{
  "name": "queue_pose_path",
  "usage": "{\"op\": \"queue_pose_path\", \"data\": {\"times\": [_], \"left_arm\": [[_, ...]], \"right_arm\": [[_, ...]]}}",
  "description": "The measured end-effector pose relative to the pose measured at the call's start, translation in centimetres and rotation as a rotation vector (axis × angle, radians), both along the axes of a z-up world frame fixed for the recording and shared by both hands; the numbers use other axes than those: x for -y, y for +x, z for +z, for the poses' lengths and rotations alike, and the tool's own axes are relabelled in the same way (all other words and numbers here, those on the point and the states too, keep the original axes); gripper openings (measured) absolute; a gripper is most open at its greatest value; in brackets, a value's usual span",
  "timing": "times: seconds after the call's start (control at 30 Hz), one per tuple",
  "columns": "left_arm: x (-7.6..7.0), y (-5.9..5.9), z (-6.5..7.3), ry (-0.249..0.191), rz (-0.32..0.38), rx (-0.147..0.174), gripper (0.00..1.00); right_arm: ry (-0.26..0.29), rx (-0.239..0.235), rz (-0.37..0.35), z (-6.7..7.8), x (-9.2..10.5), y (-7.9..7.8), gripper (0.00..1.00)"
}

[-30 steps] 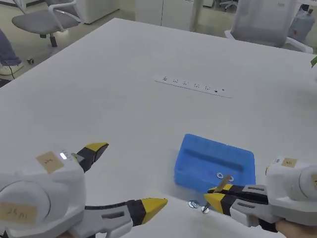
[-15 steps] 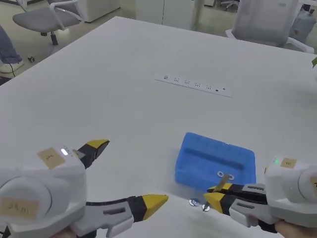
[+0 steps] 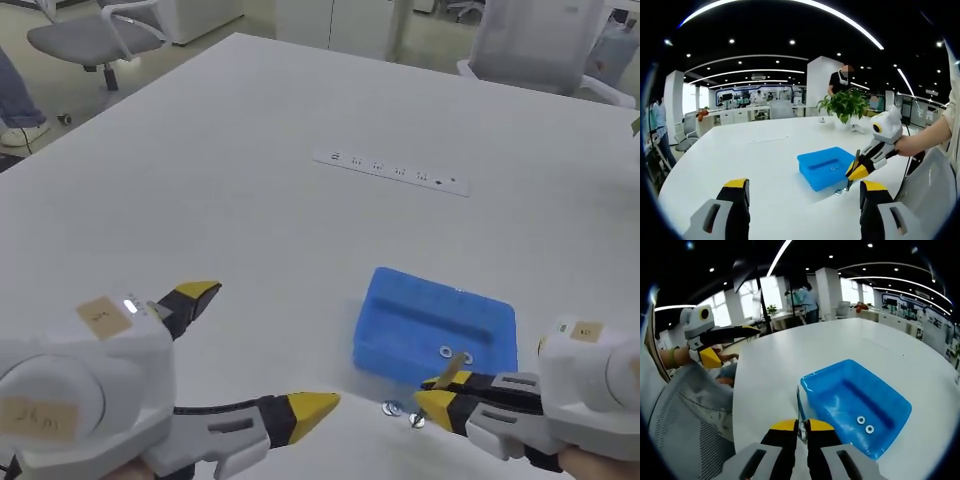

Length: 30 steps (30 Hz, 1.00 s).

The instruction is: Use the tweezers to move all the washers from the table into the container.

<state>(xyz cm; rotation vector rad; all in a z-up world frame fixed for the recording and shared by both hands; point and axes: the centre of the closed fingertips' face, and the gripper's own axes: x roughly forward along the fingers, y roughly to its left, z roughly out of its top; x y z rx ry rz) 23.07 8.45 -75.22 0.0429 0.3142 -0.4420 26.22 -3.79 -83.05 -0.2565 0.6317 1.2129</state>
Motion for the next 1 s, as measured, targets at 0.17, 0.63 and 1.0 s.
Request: {"op": "queue_pose_path", "data": {"times": [0.17,0.63,1.0], "left_arm": [[0.1,0.0,0.0,0.001,-0.002,0.002,0.93],[0.1,0.0,0.1,0.002,-0.006,0.005,0.94],[0.0,0.0,0.2,-0.003,0.001,0.009,0.93]], "right_arm": [[-0.056,0.057,0.055,0.0,-0.1,-0.4,0.02],[0.074,0.019,0.041,5.3,-1.1,0.9,0.02],[0.130,-0.015,-0.039,7.5,-1.3,4.7,0.02]]}}
